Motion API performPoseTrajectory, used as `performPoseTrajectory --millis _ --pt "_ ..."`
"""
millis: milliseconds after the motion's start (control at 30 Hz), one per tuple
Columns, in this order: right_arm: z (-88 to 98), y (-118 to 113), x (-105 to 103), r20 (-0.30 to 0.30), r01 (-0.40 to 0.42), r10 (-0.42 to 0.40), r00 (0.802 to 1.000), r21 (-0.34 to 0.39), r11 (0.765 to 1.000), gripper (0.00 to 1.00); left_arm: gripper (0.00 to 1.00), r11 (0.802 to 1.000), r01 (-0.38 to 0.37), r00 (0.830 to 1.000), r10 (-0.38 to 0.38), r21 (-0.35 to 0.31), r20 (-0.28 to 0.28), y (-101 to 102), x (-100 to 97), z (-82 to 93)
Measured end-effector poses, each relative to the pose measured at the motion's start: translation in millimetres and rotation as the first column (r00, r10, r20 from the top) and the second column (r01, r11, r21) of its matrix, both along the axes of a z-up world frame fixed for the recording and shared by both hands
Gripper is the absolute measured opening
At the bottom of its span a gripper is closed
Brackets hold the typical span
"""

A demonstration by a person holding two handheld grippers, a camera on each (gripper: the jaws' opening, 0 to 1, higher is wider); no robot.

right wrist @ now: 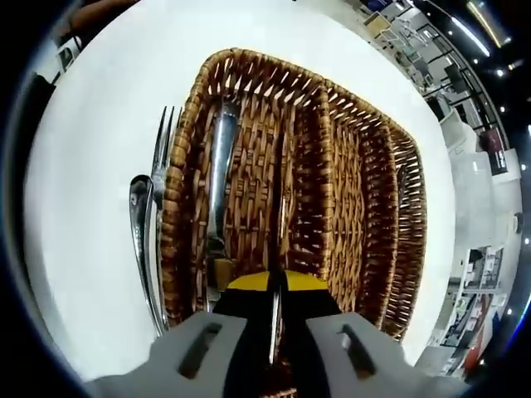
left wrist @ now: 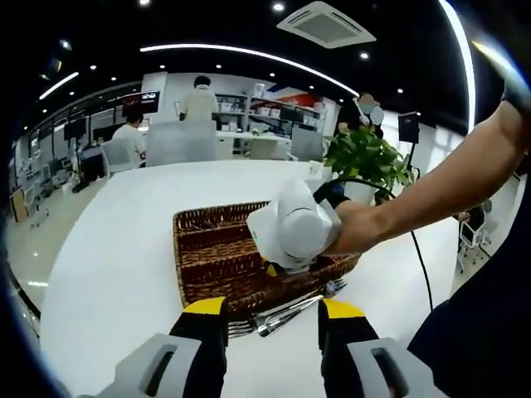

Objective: Arrange the knives, forks, and spoons in their matching storage slots by inserting each utensil handle-first until every utensil is classified and aligned in the correct compartment

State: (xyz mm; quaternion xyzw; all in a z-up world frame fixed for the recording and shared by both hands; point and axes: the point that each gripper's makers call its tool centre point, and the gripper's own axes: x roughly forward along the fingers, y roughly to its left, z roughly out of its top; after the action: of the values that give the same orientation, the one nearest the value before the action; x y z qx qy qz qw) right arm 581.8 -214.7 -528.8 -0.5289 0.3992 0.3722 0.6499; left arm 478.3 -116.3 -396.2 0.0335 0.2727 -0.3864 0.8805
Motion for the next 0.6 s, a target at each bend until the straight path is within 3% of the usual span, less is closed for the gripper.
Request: performPoseTrajectory --millis 200,333,600 --pt "1.8 0.8 -0.8 -0.033 -0.029 0.031 0.999 0.046 0.999 0.03 0.46 1.0 0.005 1.0 -0.005 0.008 0.001 -1.8 -1.2 -0.7" --pt "3.6 3.3 -2.6 -0.051 -0.006 0.011 0.999 0.087 0.996 0.06 0.46 1.0 0.018 1.0 -0.018 0.021 -0.001 -3.2 -4.6 -2.5" --pt "9.8 9.1 -3.2 -0.048 0.005 0.001 0.999 0.128 0.992 0.11 0.47 0.999 0.027 1.0 -0.027 0.037 0.002 -2.1 -9.0 -3.6"
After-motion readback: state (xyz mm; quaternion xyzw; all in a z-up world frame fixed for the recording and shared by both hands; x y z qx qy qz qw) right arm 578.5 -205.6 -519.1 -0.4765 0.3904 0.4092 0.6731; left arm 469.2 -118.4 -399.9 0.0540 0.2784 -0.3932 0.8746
